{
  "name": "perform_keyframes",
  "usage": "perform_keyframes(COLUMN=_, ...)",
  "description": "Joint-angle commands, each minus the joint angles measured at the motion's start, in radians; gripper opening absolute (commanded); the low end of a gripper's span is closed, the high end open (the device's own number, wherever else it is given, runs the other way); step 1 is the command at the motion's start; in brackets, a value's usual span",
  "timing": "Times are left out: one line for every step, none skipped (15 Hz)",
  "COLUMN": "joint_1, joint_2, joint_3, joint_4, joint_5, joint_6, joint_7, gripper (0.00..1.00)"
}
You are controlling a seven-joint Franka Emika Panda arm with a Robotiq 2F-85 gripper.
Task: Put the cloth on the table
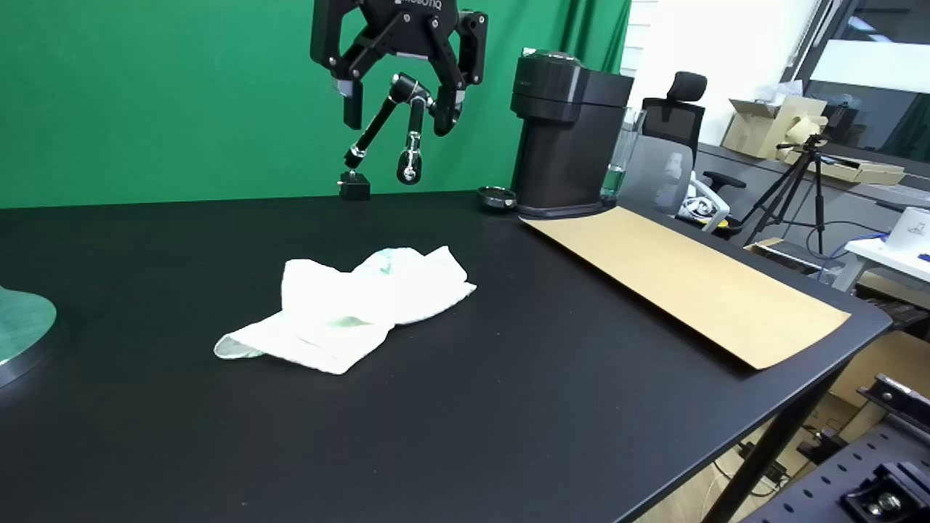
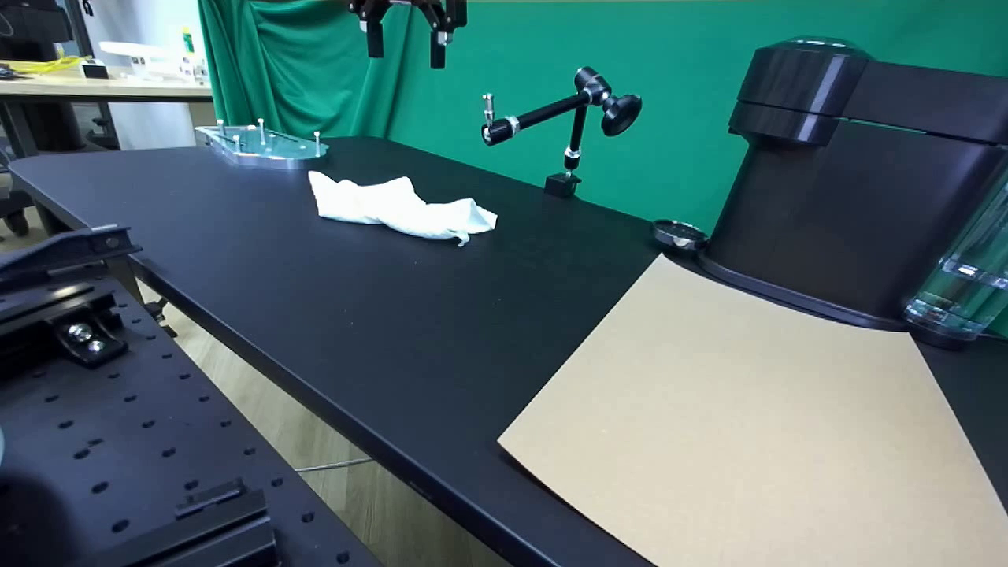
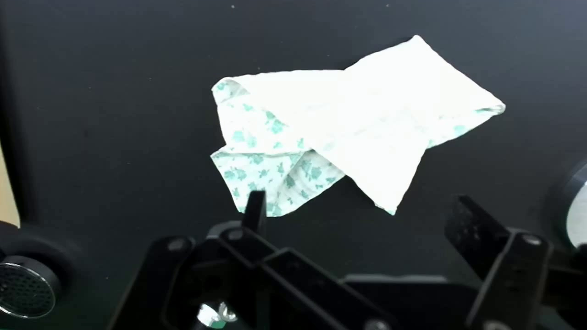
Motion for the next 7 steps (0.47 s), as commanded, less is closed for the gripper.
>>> perform_keyframes(joint_1=-0.012, joint_2=-0.011, joint_3=-0.005, joint_4=-0.049, joint_5=-0.111, joint_6=0.034, joint_7=0.065, gripper=1.0)
perform_keyframes(joint_1=-0.015, joint_2=-0.009, joint_3=-0.007, joint_4=-0.06, joint_5=-0.124, joint_6=0.047, joint_7=0.068, gripper=1.0)
perform_keyframes(joint_1=-0.018, joint_2=-0.006, joint_3=-0.009, joint_4=-0.073, joint_5=-0.135, joint_6=0.059, joint_7=0.075, gripper=1.0)
perform_keyframes(joint_1=-0.02, joint_2=-0.004, joint_3=-0.012, joint_4=-0.084, joint_5=-0.144, joint_6=0.073, joint_7=0.078, gripper=1.0)
perform_keyframes(joint_1=-0.022, joint_2=0.0, joint_3=-0.015, joint_4=-0.094, joint_5=-0.148, joint_6=0.084, joint_7=0.079, gripper=1.0)
perform_keyframes(joint_1=-0.023, joint_2=0.005, joint_3=-0.018, joint_4=-0.101, joint_5=-0.15, joint_6=0.092, joint_7=0.079, gripper=1.0)
perform_keyframes(joint_1=-0.024, joint_2=0.012, joint_3=-0.019, joint_4=-0.103, joint_5=-0.144, joint_6=0.082, joint_7=0.081, gripper=1.0)
